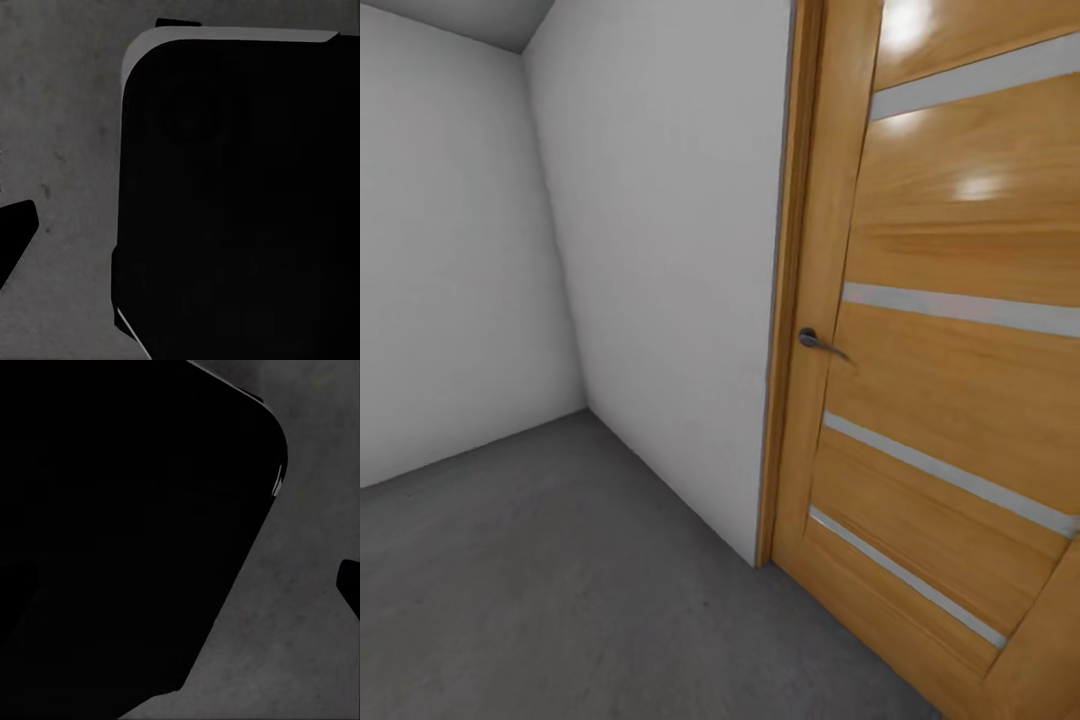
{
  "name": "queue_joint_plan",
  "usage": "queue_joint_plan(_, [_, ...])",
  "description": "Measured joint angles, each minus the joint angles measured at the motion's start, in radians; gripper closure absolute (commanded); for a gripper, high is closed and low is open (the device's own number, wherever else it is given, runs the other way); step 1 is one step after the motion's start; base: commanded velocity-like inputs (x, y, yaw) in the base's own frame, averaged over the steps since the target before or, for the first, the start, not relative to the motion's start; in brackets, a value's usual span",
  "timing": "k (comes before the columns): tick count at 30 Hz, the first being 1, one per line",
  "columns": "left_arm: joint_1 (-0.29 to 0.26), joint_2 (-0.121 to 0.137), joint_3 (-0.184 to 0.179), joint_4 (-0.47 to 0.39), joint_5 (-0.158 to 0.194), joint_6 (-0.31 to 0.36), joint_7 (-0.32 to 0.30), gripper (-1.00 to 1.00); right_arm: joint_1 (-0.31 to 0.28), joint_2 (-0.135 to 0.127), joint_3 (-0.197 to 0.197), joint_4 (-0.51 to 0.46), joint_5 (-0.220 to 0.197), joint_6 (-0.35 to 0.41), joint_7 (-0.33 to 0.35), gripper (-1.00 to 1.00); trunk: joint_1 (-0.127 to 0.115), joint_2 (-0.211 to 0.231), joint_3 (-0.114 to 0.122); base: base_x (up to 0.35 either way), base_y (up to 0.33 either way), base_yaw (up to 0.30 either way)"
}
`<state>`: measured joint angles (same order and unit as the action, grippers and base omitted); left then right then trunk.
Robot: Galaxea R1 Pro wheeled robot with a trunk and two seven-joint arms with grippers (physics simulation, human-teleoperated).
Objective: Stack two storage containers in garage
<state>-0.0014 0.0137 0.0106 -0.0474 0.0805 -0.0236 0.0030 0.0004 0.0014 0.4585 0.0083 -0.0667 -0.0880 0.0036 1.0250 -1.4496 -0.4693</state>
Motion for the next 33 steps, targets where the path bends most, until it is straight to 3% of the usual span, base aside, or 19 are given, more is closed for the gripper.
queue_joint_plan(9, [0.0, -0.001, 0.0, 0.001, 0.0, 0.0, 0.0, -1.0, 0.0, 0.0, 0.0, 0.0, -0.001, 0.0, 0.0, -1.0, 0.0, 0.0, 0.0, 0.073, 0.037, -0.222])
queue_joint_plan(23, [0.0, -0.001, -0.001, 0.001, 0.0, 0.001, -0.001, -1.0, 0.0, 0.001, 0.0, 0.0, 0.001, 0.0, -0.001, -1.0, -0.001, 0.0, 0.0, 0.308, 0.102, -0.017])
queue_joint_plan(33, [0.0, -0.001, -0.001, 0.001, 0.001, 0.001, 0.0, -1.0, 0.0, 0.001, 0.0, 0.0, 0.003, 0.0, 0.0, -1.0, -0.001, 0.0, 0.0, 0.32, 0.078, -0.201])
